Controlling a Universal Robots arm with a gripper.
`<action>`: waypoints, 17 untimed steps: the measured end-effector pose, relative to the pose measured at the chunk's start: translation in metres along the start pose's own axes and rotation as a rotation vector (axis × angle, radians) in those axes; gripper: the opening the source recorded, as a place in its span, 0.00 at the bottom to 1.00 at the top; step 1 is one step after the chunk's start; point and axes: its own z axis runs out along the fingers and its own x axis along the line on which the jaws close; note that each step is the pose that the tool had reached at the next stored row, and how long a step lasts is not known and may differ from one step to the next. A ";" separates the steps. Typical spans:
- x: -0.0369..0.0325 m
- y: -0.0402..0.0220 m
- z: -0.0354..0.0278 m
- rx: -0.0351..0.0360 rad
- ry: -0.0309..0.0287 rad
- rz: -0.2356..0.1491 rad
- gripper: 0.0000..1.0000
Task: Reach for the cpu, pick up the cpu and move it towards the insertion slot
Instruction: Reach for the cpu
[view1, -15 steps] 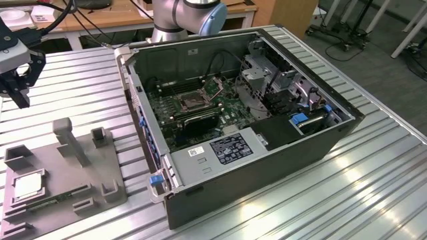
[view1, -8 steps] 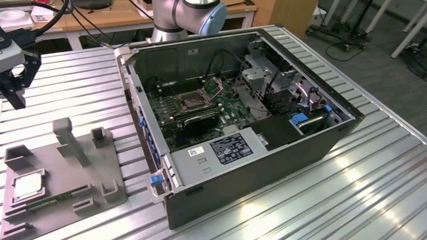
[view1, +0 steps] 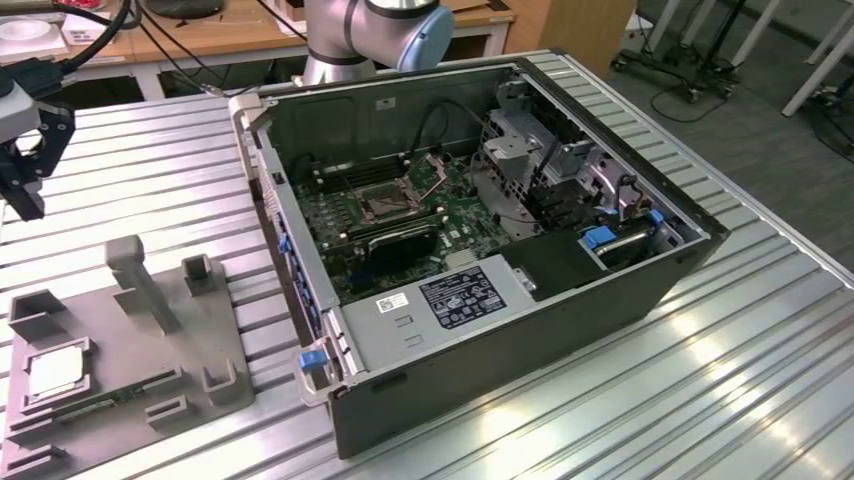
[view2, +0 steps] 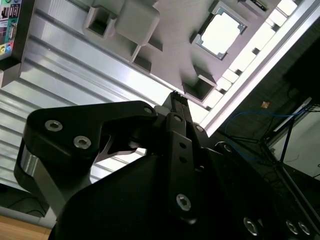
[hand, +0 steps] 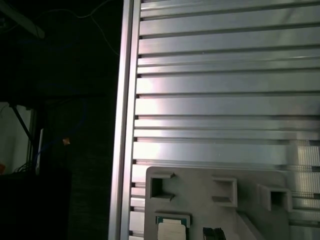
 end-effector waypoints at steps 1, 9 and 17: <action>0.0004 0.0000 0.0000 0.0000 0.0000 0.000 0.11; 0.0029 0.0001 0.0002 0.0000 0.0001 0.000 0.11; 0.0056 0.0001 0.0004 0.0000 0.0000 0.000 0.11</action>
